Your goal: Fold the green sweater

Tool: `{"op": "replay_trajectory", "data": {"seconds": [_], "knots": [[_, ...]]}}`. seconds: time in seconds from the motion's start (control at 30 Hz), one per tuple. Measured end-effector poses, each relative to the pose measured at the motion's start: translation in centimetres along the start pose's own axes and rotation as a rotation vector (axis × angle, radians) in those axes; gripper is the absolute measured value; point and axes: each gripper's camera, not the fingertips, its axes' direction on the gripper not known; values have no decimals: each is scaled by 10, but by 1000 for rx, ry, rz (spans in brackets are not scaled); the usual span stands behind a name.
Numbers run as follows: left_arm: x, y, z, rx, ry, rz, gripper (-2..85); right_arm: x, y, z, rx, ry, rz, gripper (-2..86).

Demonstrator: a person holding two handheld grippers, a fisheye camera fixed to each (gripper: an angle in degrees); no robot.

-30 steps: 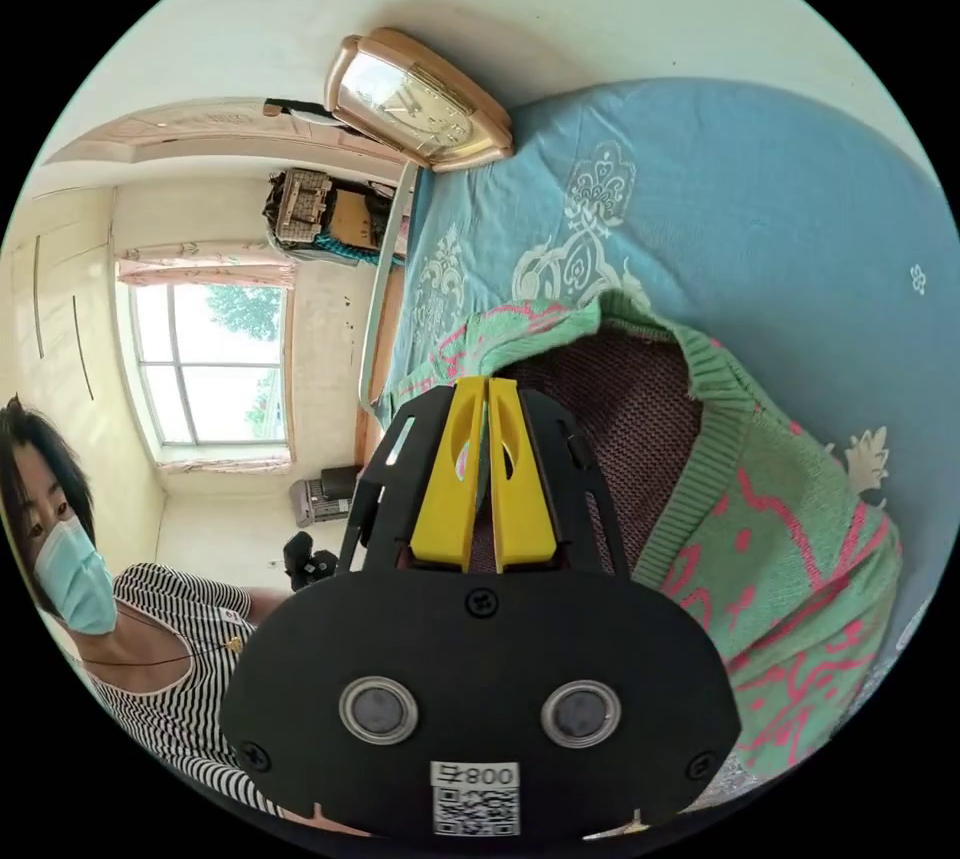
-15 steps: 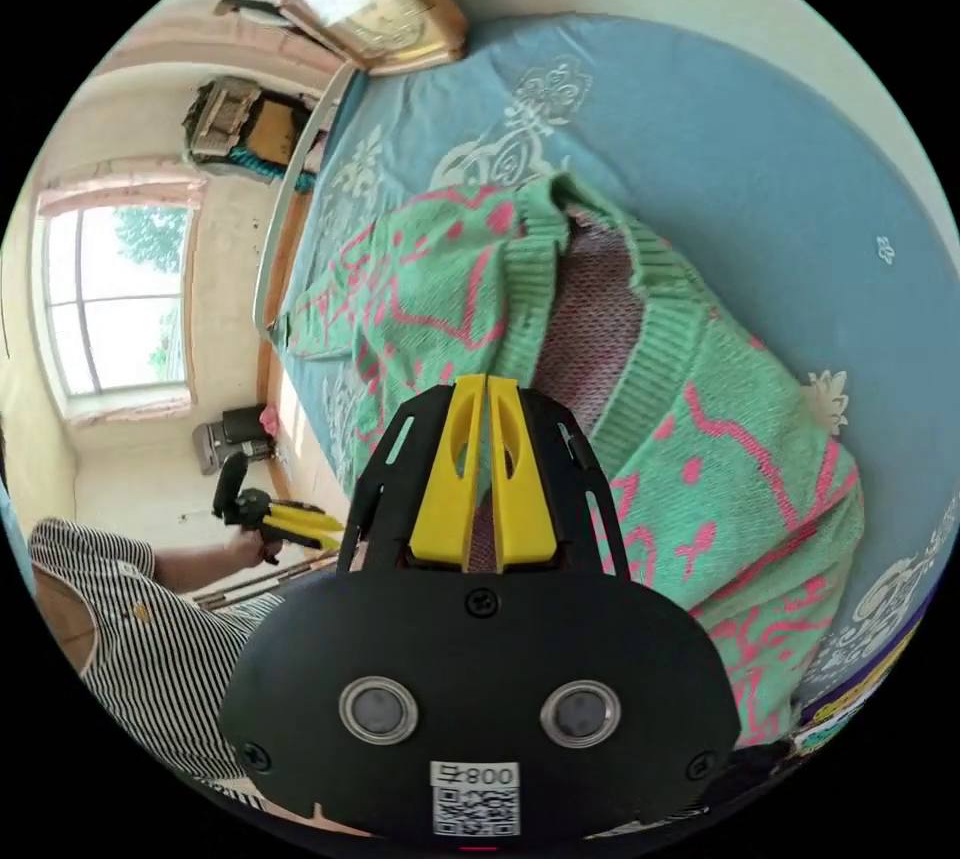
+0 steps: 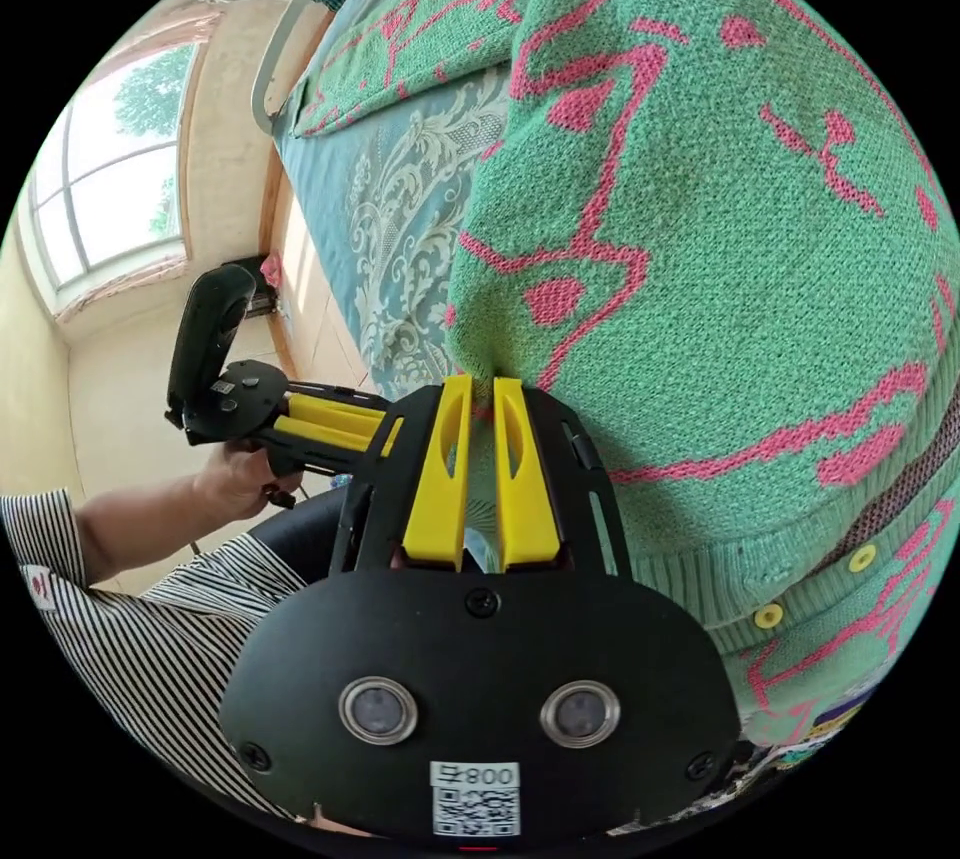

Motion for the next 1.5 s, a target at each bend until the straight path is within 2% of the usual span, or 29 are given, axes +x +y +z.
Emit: {"op": "replay_trajectory", "data": {"seconds": [0.03, 0.2, 0.3, 0.4, 0.63, 0.87, 1.17, 1.27, 1.5], "knots": [[-3, 3, -7, 15, 12, 5, 71, 8, 3, -6, 9, -42, 4, 41], [-22, 7, -34, 116, 142, 20, 84, 110, 67, -73, 179, -560, 70, 29], [-30, -4, -36, 147, 248, 49, 99, 158, 102, -102, 248, -730, 90, 27], [-34, -24, -24, 121, 344, 86, 114, 193, 123, -120, 298, -802, 119, 26], [-17, -64, 10, 29, 632, 168, 101, 218, 135, -134, 306, -804, 125, 25], [-12, -48, -16, 78, 688, 151, 58, 225, 150, -139, 349, -866, 123, 27], [-9, -9, -84, 153, 577, 105, 23, 164, 142, -123, 312, -902, 23, 30], [-7, -3, -93, 163, 528, 83, 15, 139, 129, -112, 262, -836, -1, 30], [16, 3, -98, 207, 595, 110, 9, 98, 115, -94, 250, -839, 1, 32]]}}
